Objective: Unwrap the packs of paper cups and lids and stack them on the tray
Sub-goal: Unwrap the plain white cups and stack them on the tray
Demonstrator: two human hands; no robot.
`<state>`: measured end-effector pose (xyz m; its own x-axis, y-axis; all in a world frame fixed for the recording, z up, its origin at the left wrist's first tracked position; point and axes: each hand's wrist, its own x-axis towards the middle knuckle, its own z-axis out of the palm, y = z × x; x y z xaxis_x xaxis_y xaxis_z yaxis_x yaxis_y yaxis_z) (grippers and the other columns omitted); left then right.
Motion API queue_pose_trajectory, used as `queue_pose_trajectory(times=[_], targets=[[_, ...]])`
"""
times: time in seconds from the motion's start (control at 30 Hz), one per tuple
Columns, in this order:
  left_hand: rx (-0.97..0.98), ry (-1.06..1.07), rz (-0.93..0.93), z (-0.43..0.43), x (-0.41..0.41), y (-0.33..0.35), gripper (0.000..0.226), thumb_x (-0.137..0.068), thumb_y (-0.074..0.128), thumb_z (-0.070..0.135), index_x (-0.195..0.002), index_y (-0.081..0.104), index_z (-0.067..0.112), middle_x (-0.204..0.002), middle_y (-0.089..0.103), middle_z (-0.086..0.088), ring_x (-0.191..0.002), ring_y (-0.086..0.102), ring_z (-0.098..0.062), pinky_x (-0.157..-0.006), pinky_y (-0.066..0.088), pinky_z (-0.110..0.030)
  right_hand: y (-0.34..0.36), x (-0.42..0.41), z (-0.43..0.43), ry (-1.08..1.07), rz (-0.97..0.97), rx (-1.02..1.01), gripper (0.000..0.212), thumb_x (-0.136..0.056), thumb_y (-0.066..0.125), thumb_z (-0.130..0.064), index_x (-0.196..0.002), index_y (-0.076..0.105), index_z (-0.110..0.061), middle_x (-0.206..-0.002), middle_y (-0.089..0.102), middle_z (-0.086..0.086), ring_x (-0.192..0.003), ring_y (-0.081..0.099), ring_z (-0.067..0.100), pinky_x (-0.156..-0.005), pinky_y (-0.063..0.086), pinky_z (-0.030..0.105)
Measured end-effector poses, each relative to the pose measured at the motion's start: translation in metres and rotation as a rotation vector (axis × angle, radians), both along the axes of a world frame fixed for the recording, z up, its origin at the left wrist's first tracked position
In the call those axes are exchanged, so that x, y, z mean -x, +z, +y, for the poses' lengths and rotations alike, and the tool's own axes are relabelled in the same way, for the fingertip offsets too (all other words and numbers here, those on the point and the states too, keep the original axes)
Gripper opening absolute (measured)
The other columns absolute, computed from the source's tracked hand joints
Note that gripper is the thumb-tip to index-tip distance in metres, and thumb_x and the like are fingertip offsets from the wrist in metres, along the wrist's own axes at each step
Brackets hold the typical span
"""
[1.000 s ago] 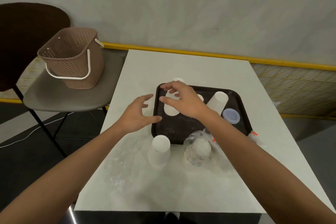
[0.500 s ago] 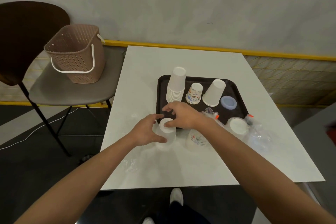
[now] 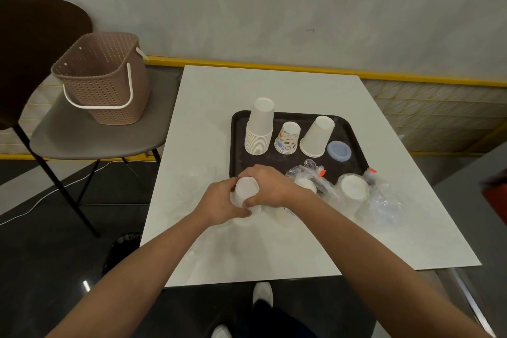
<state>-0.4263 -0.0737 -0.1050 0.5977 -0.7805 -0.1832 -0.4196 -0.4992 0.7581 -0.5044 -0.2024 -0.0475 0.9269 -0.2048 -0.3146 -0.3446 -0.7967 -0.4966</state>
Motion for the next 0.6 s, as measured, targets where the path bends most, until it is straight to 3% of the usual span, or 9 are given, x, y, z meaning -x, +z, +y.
queue_pose_trajectory(times=[0.2, 0.4, 0.5, 0.6], targets=[[0.002, -0.015, -0.02, -0.002, -0.002, 0.003, 0.069, -0.06, 0.087, 0.028, -0.122, 0.059, 0.017, -0.113, 0.067, 0.001, -0.101, 0.061, -0.017, -0.083, 0.046, -0.024, -0.001, -0.002, -0.002, 0.007, 0.001, 0.017, 0.06, -0.067, 0.08, -0.026, -0.122, 0.056, -0.023, -0.118, 0.057, 0.001, -0.11, 0.052, 0.019, -0.092, 0.042, 0.033], [0.041, -0.012, -0.03, -0.004, -0.011, 0.024, 0.059, -0.061, 0.087, 0.026, -0.114, 0.062, 0.018, -0.103, 0.067, 0.005, -0.095, 0.062, -0.014, -0.076, 0.047, -0.018, 0.013, -0.011, -0.009, -0.005, -0.089, 0.003, 0.046, -0.066, 0.077, -0.025, -0.109, 0.06, -0.02, -0.107, 0.061, -0.002, -0.096, 0.055, 0.016, -0.078, 0.04, 0.027], [0.064, 0.011, -0.037, -0.005, -0.018, 0.04, 0.053, -0.061, 0.086, 0.026, -0.108, 0.062, 0.023, -0.096, 0.066, 0.01, -0.09, 0.062, -0.01, -0.068, 0.043, -0.012, 0.025, -0.018, -0.012, -0.019, -0.128, -0.031, 0.055, -0.063, 0.074, -0.031, -0.114, 0.059, -0.018, -0.107, 0.059, -0.003, -0.096, 0.054, 0.014, -0.078, 0.037, 0.024], [0.105, 0.034, -0.051, -0.008, -0.026, 0.057, 0.054, -0.061, 0.086, 0.027, -0.109, 0.061, 0.025, -0.097, 0.066, 0.01, -0.091, 0.062, -0.009, -0.07, 0.045, -0.014, 0.044, -0.023, -0.018, -0.037, -0.186, -0.085, 0.061, -0.067, 0.074, -0.029, -0.124, 0.055, -0.019, -0.115, 0.057, -0.005, -0.103, 0.053, 0.011, -0.082, 0.04, 0.023]])
